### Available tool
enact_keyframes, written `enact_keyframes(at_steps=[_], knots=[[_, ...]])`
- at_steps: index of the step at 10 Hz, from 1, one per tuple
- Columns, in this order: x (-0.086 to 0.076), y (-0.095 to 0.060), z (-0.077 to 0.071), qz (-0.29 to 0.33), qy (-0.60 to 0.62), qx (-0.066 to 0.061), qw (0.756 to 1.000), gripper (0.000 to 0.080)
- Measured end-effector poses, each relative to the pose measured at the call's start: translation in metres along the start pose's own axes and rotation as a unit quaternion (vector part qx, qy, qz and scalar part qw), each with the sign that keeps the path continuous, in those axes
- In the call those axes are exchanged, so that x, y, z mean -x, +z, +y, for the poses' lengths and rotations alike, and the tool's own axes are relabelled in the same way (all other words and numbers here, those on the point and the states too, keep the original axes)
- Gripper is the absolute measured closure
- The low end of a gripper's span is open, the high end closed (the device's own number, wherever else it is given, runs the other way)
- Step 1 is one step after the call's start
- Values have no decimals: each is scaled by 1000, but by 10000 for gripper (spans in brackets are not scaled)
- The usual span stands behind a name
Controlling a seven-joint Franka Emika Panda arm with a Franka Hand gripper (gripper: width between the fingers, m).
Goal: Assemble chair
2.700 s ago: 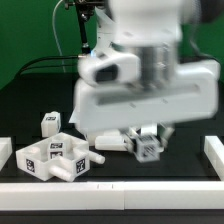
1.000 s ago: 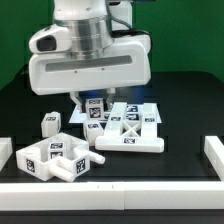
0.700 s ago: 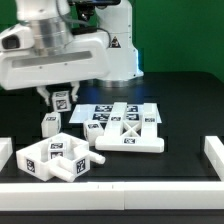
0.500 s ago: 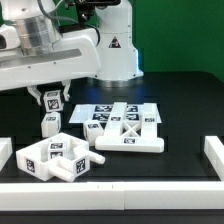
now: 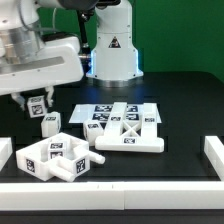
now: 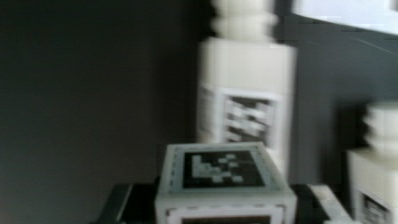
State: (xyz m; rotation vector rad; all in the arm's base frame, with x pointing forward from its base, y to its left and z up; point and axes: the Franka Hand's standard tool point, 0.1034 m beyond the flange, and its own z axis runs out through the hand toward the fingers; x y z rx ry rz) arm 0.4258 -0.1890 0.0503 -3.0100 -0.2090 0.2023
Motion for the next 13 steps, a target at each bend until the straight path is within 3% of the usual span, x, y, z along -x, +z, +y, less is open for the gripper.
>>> enact_keyframes(at_steps=[1, 3, 7, 9, 10, 11, 12, 13], knots=[[7, 8, 19, 1, -12, 9, 1000, 518], [11, 23, 34, -5, -14, 14, 1000, 518], [8, 38, 33, -8, -18, 22, 1000, 518], [8, 38, 34, -8, -18, 22, 1000, 275], [9, 37, 34, -9, -19, 21, 1000, 275], [9, 31, 34, -10, -18, 17, 1000, 172], [4, 19, 32, -3, -21, 16, 1000, 157], [-3, 3, 21, -8, -14, 8, 1000, 157]])
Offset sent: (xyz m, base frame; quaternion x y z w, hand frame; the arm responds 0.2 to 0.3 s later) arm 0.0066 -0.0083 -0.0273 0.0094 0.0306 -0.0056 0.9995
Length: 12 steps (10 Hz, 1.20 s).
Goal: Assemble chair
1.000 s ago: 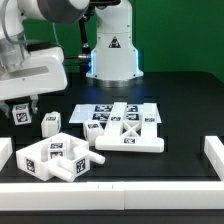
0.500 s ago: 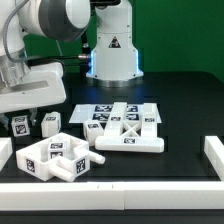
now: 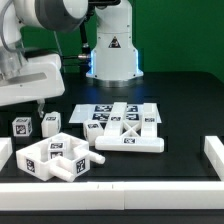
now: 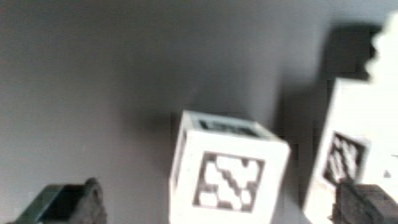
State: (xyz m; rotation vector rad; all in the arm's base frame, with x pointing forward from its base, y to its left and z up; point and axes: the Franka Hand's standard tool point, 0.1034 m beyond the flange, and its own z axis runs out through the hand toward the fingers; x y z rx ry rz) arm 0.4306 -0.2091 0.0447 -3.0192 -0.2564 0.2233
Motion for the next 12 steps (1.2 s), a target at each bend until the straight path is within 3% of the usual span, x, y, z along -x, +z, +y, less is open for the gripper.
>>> enact_keyframes(at_steps=[1, 2, 3, 4, 5, 9, 11, 12], knots=[[-14, -20, -12, -3, 3, -2, 1000, 151], [-30, -29, -23, -1, 9, 1, 1000, 151], [-44, -34, -37, -2, 10, 6, 1000, 150], [-59, -40, -56, 0, -3, 20, 1000, 150], [-61, -39, -64, 1, -3, 15, 1000, 150], [-58, -37, -59, -1, 0, 14, 1000, 150], [-78, -30, -62, -3, -15, 20, 1000, 150], [-90, -27, -66, -4, -34, 29, 999, 150]])
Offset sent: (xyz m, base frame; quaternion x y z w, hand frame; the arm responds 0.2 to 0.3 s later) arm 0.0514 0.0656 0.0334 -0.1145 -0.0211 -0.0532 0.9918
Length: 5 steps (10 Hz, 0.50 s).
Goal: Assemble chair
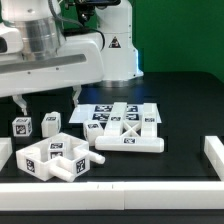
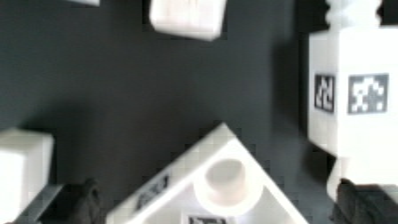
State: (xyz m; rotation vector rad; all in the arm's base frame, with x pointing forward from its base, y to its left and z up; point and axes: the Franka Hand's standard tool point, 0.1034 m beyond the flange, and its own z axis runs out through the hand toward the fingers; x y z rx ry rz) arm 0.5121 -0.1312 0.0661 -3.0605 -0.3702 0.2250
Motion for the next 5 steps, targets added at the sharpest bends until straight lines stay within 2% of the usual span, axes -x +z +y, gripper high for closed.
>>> enact_keyframes(at_steps=[1, 5], knots=[[-8, 4, -5, 1, -21, 15, 1000, 150], [-8, 5, -5, 3, -12, 13, 1000, 150]])
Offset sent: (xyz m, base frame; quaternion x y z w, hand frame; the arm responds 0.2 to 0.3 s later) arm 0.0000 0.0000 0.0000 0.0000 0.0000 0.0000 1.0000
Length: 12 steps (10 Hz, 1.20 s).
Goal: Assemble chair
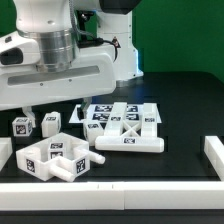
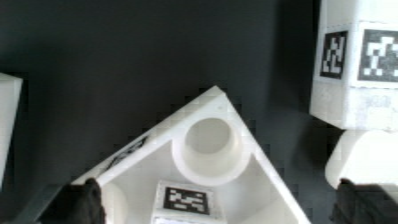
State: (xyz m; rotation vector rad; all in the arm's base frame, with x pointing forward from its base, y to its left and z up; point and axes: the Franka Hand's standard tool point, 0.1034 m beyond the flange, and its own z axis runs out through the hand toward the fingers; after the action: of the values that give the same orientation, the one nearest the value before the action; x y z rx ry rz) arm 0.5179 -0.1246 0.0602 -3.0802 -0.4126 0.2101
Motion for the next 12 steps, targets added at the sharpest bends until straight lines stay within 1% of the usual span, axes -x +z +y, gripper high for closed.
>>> enact_keyframes(at_steps=[1, 2, 3, 4, 5, 9, 11, 12], knots=[[-5, -3, 4, 5, 16, -1, 1000, 150], [-13, -5, 4, 11, 42, 1, 999, 150], [-21, -3, 5, 22, 61, -1, 998, 150], [-27, 0, 11, 45, 78, 4, 996, 150], [-27, 3, 13, 49, 83, 5, 995, 150], [-28, 4, 12, 49, 82, 5, 995, 150], [-31, 13, 8, 45, 81, 7, 996, 150], [-33, 16, 8, 47, 81, 9, 996, 150]])
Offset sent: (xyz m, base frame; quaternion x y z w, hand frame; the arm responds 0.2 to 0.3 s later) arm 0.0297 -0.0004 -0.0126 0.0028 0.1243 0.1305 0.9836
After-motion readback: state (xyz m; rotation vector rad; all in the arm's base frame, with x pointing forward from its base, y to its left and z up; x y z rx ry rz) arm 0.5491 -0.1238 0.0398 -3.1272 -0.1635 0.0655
